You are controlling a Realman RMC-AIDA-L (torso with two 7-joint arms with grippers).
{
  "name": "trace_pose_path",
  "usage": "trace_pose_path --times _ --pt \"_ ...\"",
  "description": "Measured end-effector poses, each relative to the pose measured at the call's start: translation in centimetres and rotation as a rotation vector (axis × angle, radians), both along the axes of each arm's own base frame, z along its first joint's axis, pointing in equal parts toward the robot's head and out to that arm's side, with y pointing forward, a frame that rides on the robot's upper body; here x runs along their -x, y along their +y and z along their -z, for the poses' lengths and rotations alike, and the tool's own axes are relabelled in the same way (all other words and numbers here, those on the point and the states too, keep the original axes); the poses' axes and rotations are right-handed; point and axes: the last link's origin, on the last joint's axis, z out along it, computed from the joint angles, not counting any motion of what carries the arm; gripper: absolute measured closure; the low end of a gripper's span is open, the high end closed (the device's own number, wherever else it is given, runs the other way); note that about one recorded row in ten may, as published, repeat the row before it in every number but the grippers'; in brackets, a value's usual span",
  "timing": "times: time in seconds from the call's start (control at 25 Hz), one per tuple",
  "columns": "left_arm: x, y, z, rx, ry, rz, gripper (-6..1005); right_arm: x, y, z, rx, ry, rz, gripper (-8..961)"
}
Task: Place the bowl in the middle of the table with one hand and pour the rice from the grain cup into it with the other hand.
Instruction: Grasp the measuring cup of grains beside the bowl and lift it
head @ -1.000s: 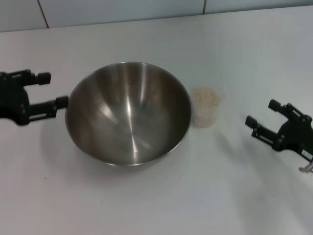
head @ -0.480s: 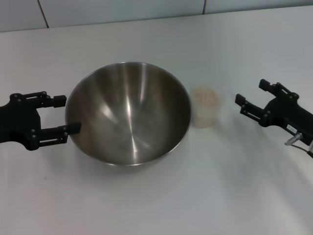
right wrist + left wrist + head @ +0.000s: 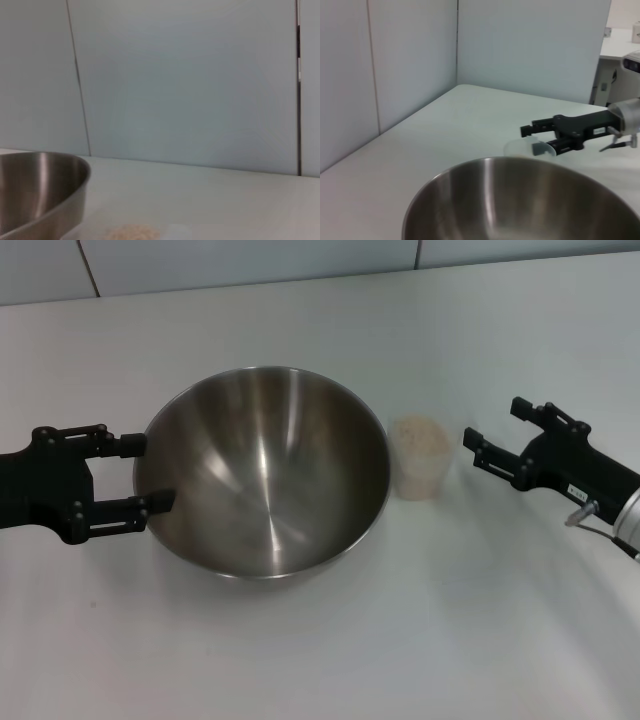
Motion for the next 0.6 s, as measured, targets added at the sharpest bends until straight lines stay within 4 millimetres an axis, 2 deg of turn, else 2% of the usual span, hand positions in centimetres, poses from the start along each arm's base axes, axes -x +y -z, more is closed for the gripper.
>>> trace_pose_path --times 0.36,0.6 --pt "-0.2 0.0 0.2 0.010 0.001 0.007 284 1.1 2.1 0.1 0.000 -0.028 -0.019 201" --pt "-0.4 0.0 0.4 0.021 0.004 0.017 285 1.5 2.5 0.2 0.004 -0.029 -0.032 203"
